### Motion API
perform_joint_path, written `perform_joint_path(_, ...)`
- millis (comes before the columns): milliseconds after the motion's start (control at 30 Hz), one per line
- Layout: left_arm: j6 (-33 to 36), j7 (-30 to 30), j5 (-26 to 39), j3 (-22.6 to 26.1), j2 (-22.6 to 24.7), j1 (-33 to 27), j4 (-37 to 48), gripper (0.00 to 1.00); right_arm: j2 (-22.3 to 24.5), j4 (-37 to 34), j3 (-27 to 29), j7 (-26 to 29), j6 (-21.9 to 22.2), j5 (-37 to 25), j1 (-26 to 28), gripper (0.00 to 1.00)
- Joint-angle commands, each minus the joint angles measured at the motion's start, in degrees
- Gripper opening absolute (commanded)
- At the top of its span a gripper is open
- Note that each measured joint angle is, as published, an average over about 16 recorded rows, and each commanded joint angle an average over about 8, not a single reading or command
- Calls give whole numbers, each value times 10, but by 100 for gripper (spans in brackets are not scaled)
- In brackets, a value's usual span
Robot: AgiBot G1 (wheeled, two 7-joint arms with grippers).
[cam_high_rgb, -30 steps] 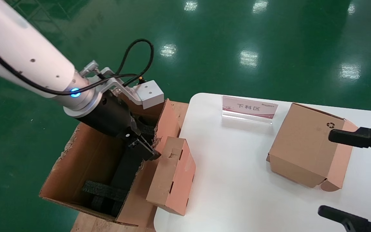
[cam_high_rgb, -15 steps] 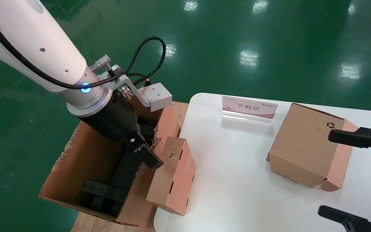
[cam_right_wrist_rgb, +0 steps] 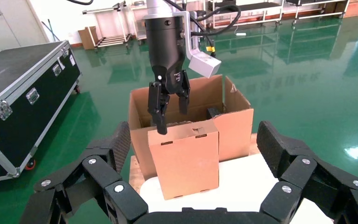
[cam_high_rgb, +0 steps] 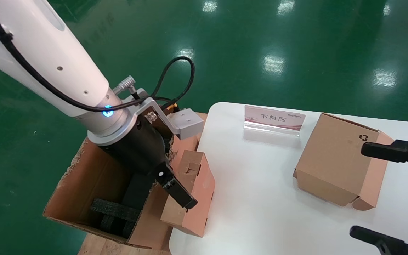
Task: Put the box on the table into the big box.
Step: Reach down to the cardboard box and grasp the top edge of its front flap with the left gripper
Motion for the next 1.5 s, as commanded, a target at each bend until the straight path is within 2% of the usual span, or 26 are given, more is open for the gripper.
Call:
perform_joint_path(33, -1, -3, -1, 1, 2, 2, 0, 100, 0, 0, 0, 0, 0, 0, 0, 100)
perform_joint_path(1500, -17, -120, 70, 58, 67, 24, 0, 100, 0, 0, 0, 0, 0, 0, 0, 100)
